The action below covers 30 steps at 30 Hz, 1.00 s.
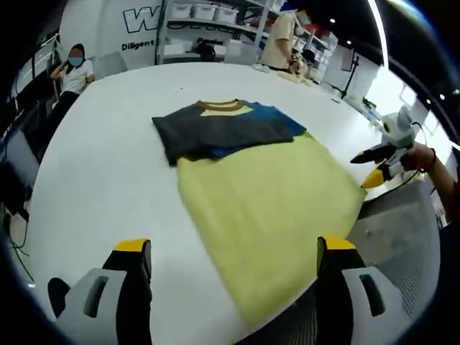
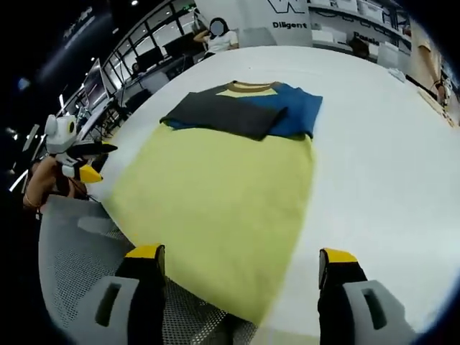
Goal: Fold the garment on the visible template until the final outline fits inside the template.
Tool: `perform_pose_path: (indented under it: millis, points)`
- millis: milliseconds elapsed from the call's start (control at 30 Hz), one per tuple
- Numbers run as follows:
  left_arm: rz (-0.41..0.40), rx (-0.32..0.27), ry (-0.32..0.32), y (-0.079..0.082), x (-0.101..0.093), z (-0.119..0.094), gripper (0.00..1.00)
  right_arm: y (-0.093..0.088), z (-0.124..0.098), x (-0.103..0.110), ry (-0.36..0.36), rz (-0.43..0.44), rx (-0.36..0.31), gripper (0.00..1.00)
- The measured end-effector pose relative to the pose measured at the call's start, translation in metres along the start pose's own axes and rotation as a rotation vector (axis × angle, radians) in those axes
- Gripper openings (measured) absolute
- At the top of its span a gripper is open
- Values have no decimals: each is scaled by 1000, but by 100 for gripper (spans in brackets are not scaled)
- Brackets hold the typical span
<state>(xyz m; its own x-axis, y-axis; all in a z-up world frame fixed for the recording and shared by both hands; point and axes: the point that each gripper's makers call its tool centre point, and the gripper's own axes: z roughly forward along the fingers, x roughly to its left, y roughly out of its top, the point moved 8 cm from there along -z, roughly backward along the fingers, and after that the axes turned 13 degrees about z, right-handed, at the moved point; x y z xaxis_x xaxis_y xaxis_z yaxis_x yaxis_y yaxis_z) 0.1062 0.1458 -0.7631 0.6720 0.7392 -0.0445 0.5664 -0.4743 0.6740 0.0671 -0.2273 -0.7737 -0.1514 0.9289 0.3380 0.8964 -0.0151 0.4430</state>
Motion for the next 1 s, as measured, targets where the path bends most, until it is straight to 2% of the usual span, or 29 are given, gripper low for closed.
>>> perform_pose_path:
  millis: [200, 433, 600, 700, 867, 1000]
  points:
    - [-12, 66, -25, -13, -10, -5, 89, -18, -1, 0, -33, 11, 61, 76]
    - [-62, 141, -30, -28, -17, -6, 80, -33, 0, 0, -74, 5, 96, 69]
    - [-59, 177, -39, -33, -21, -7, 74, -33, -1, -2, -93, 24, 89, 62]
    - [-52, 197, -22, -36, -23, -6, 69, -34, -1, -3, -106, 26, 99, 55]
    - [-74, 238, -25, -42, -27, -5, 55, -35, 0, -5, -134, 17, 112, 48]
    - [-92, 245, -27, -44, -29, -5, 48, -37, -1, -5, -144, 28, 120, 37]
